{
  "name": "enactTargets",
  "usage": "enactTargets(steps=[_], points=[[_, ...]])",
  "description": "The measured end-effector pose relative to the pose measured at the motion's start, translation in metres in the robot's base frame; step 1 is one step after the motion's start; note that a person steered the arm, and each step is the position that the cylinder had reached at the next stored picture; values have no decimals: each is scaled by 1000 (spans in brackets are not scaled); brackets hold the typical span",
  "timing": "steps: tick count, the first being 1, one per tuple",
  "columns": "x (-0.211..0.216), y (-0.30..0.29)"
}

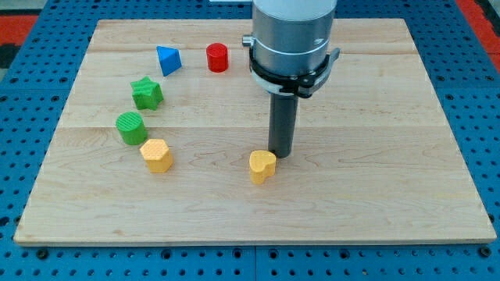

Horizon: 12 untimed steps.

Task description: Move the red star to the top left of the board

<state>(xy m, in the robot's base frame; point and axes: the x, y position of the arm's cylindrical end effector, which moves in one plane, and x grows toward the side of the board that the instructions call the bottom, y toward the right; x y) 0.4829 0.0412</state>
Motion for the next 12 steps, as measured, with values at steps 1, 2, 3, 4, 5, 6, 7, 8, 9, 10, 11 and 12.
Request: enactTargets(steps=[1,2,3,4,5,6,7,8,9,10,11,12], points=[[-41,1],[-64,-19],[-80,18],[-120,30],[-169,24],[-191,-12],[-218,-53],[-257,-72],[-270,-127],[-288,-159],[-282,-177],[-276,-128]])
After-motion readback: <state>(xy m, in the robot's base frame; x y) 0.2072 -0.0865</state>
